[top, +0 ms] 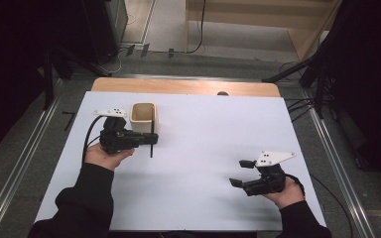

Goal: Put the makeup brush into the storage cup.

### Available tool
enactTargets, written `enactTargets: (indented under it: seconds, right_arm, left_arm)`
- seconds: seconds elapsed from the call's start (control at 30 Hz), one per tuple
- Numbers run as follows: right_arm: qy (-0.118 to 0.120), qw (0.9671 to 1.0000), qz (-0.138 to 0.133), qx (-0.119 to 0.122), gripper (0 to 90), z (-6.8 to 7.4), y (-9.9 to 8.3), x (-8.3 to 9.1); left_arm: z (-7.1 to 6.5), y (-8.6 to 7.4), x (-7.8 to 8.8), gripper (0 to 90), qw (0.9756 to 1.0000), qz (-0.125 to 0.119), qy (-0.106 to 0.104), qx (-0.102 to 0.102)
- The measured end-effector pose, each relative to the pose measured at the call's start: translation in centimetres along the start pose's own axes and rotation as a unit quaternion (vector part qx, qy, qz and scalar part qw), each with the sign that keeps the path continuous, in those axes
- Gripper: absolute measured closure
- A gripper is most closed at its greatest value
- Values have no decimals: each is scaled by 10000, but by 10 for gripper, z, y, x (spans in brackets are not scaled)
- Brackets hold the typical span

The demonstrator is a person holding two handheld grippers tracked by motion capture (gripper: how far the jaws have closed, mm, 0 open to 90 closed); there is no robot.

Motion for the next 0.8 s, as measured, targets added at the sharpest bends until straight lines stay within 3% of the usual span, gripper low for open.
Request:
enactTargets:
  seconds: [0.53, 0.8]
  right_arm:
    - [4, 10000, 11, 5, 243, 0, 0, 0]
    - [6, 10000, -2, -4, 243, 0, 1, 0]
  left_arm:
    - [27, 36, 8, 840, 9992, -207, 342, 97]
    - [38, 52, 10, 839, 9987, -270, 404, 144]
Point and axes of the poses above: each handheld gripper's, and its own axes: x roughly backward along the jaws, y roughly out of its top, z roughly to its left, the point moved 6 cm from there along -x, roughly forward along the jaws, and after that the axes turned 10 degrees about y, right-handed, at the moved point
